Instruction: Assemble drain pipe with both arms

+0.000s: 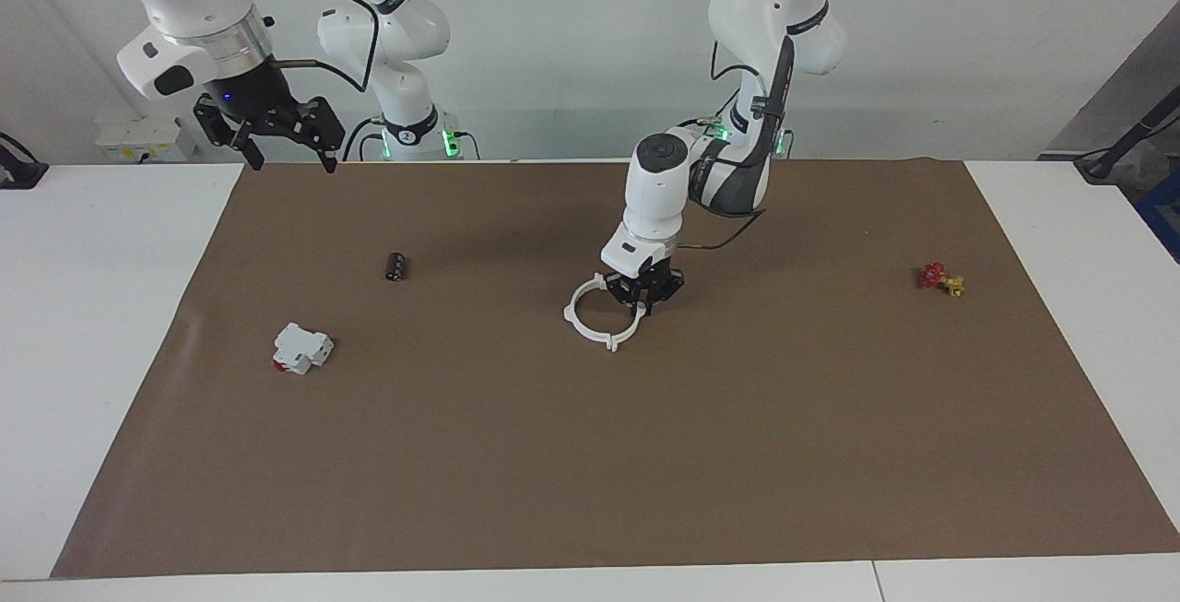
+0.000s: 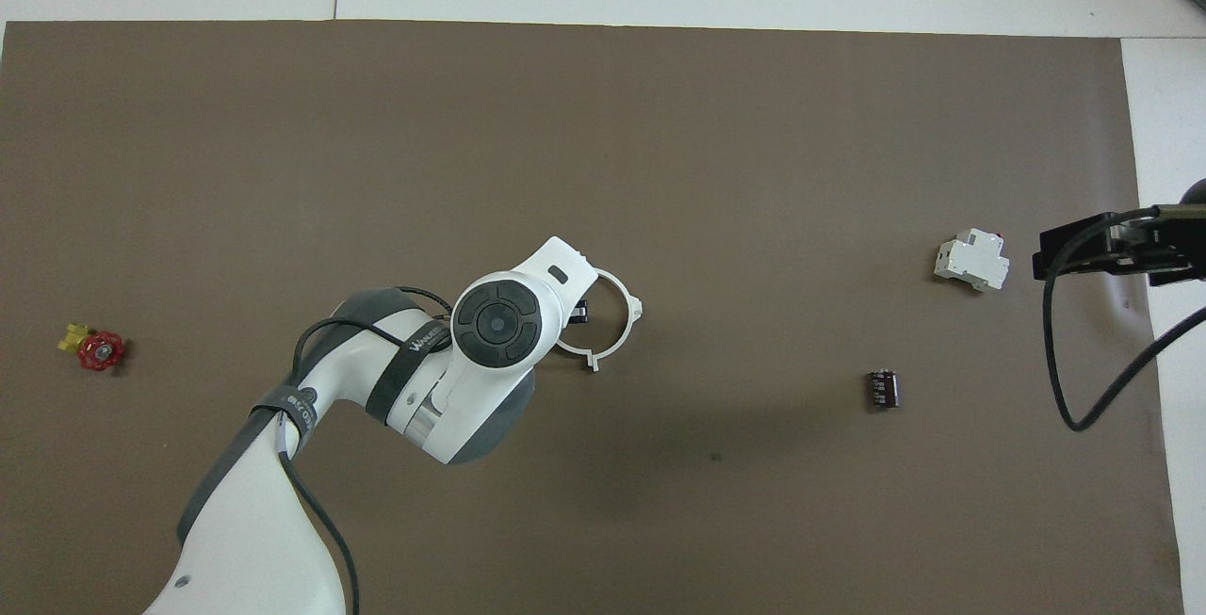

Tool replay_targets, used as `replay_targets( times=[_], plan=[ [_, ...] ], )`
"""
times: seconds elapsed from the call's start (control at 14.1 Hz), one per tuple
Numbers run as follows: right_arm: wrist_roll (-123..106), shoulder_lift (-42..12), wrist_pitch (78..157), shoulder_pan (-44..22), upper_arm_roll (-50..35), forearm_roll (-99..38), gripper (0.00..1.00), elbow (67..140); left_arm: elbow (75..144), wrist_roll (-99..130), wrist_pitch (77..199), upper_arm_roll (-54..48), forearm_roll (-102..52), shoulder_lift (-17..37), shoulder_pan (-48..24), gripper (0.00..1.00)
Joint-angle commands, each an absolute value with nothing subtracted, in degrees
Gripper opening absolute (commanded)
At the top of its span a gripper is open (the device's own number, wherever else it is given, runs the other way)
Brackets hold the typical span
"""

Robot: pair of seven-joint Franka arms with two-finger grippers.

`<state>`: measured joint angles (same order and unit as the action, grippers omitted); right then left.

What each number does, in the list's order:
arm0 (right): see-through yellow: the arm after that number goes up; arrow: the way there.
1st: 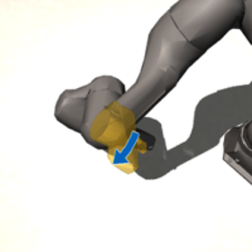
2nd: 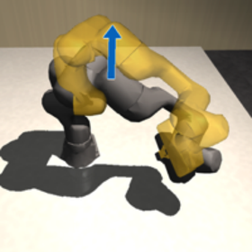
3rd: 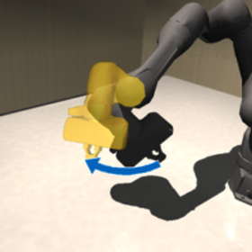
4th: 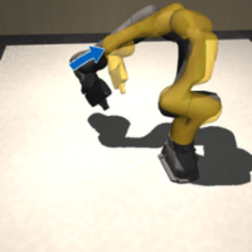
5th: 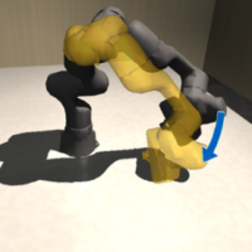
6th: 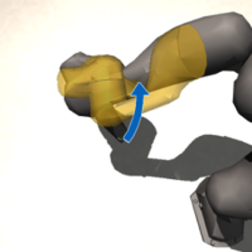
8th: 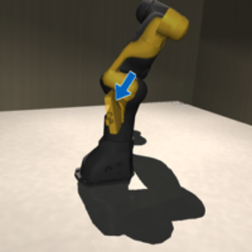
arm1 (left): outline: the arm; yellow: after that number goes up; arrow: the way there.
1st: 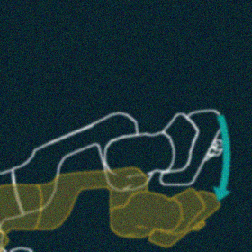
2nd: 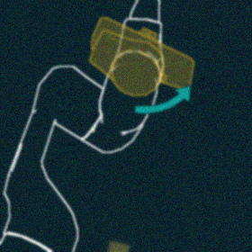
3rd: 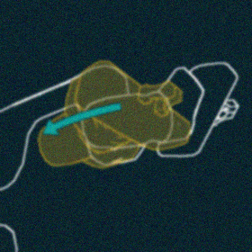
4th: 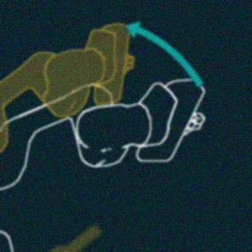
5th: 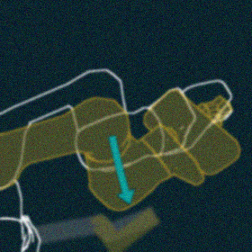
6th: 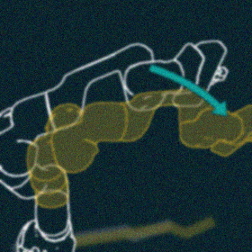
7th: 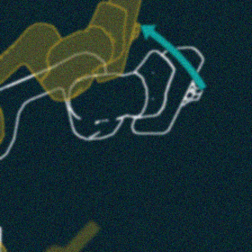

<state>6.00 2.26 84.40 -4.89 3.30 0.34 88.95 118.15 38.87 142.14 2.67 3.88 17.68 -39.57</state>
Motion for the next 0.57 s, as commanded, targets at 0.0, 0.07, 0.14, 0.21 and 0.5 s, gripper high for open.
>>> replay_targets(
  times=[0.0,0.07,0.14,0.21,0.5],
  plan=[
    [4.3,3.0,84.3,-4.3,3.1,-0.7,1.0,89.5,120.3,40.0,143.8,3.4,4.9,17.0,-40.6,1.0],
    [4.3,3.0,84.3,-4.3,3.1,-0.7,1.0,89.5,120.1,39.8,143.8,3.4,4.9,17.0,-40.3,1.0],
    [4.3,3.0,84.3,-4.3,3.1,-0.7,1.0,89.5,119.7,39.7,143.8,3.4,4.9,17.1,-40.2,1.0],
    [4.3,3.0,84.3,-4.3,3.1,-0.7,1.0,89.6,119.4,39.7,143.7,3.4,4.9,17.1,-40.1,1.0],
    [4.3,3.0,84.3,-4.3,3.1,-0.7,1.0,89.6,117.2,39.6,140.2,3.3,4.7,15.2,-38.7,1.0]
  ],
)
